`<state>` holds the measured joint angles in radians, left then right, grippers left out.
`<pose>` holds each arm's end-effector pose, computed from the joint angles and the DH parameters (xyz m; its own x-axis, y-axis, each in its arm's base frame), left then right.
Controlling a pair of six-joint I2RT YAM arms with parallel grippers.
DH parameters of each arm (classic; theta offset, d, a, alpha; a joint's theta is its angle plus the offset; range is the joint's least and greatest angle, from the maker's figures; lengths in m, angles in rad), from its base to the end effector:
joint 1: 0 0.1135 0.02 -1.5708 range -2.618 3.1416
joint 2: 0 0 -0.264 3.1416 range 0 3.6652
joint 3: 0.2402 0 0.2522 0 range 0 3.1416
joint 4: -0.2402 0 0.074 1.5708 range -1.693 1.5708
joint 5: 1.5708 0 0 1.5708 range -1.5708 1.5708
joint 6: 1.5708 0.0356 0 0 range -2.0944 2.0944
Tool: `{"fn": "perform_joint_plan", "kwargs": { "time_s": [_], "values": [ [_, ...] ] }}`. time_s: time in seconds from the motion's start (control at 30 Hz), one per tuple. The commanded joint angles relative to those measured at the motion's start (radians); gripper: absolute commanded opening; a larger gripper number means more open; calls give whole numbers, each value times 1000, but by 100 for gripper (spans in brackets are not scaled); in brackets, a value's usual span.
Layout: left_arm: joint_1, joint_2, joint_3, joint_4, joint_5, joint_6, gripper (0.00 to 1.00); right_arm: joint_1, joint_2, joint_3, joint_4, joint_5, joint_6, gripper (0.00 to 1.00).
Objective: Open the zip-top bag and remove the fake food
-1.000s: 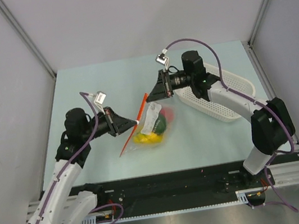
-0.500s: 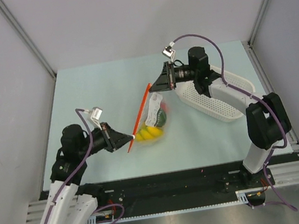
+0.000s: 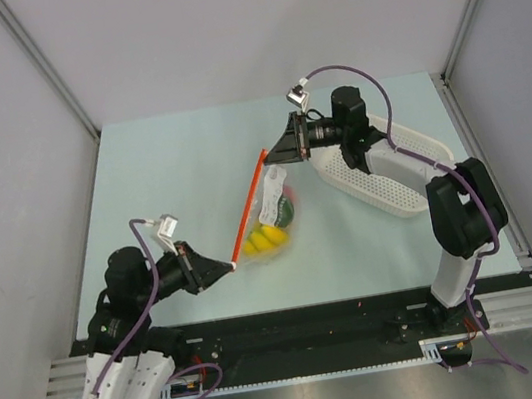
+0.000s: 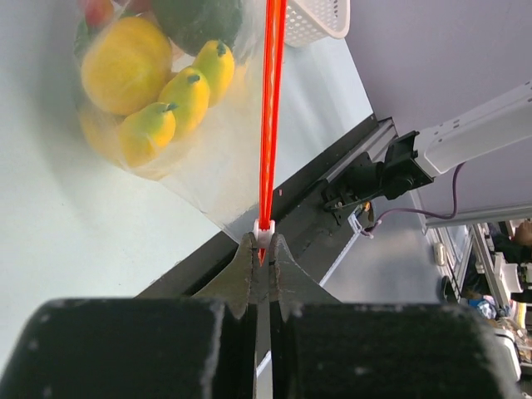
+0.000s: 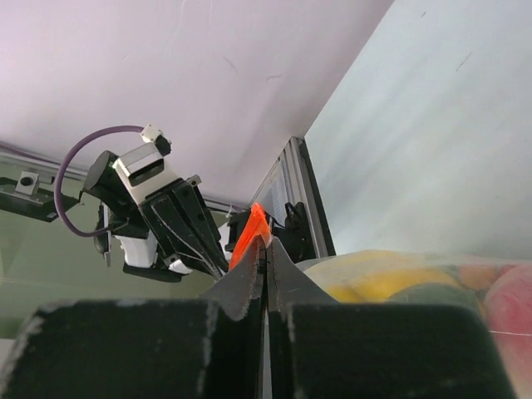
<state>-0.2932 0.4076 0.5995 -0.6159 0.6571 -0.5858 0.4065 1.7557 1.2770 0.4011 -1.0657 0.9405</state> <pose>0.0892 -0.0497 0.2817 -0.7494 -0.2310 -0.6206 0.4171 0.5633 -0.7133 0.3593 0.1886 0.3063 -0.8439 0.0623 -0.5328 -0.5276 0.0834 0.8454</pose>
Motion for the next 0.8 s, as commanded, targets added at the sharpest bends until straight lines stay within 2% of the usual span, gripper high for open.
{"fn": "perform_joint_plan", "kwargs": {
  "time_s": [0.0,0.13,0.17,0.2,0.23,0.33,0.43,0.53,0.6,0.77],
  "values": [
    [0,-24,-10,-79,10,-17,0,-12,4,13,85,26,0,0],
    [0,-16,-4,-64,33,-14,0,-6,7,13,85,-3,-11,0],
    [0,-9,3,-59,32,-3,7,-3,10,13,96,-35,-3,0],
    [0,-1,12,-59,27,3,17,0,13,13,107,-52,4,0],
    [0,10,40,-59,16,12,40,8,16,13,123,-68,7,0],
    [0,80,120,-51,-17,49,66,28,18,13,172,-148,20,0],
    [2,181,227,-57,-104,89,69,46,18,13,202,-215,37,0],
    [2,270,320,-68,-203,129,68,69,21,13,237,-261,69,0],
    [5,310,335,-21,-258,139,67,84,25,13,268,-289,86,0],
    [9,428,330,68,-133,188,65,97,25,15,311,-298,136,0]
  ]
}}
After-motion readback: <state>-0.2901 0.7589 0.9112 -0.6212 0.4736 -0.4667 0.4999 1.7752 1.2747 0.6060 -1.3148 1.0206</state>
